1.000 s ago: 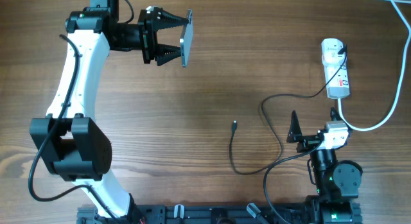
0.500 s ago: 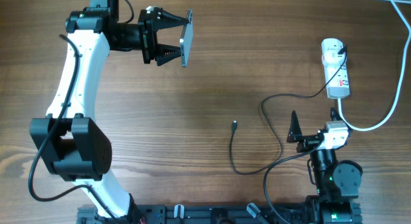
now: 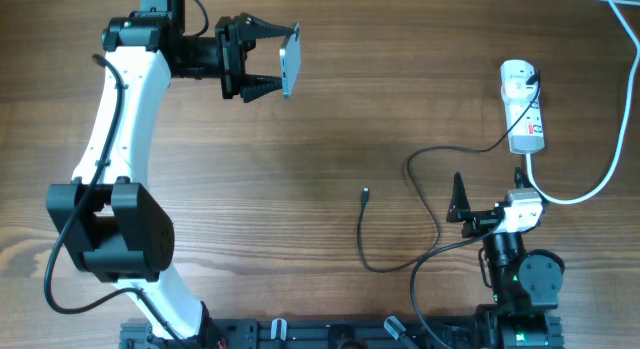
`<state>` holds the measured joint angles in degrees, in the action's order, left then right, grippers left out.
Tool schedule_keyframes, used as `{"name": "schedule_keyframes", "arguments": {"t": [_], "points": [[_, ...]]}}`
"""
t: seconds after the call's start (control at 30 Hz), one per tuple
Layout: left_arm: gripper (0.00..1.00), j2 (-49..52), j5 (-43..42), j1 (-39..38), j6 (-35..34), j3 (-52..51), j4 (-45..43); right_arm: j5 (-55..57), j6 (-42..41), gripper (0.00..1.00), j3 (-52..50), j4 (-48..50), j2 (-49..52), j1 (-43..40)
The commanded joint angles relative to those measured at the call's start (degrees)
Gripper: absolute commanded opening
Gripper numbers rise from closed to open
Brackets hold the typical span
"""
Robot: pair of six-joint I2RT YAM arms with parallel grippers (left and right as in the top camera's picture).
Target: Plug charger to phone and switch on socket
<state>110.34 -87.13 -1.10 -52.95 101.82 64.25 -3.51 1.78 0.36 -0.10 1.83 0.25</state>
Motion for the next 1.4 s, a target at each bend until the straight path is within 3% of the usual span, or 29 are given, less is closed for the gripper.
{"name": "schedule_keyframes", "arguments": {"t": [0.0, 1.37], "points": [[0.67, -2.1, -3.2, 0.4, -1.8, 0.5, -0.1, 0.7, -0.4, 1.0, -0.1, 0.2, -0.3, 0.2], [0.67, -2.1, -3.1, 0.4, -3.0, 0.5, -0.2, 0.7, -0.4, 1.0, -0.1, 0.2, -0.3, 0.2]]}}
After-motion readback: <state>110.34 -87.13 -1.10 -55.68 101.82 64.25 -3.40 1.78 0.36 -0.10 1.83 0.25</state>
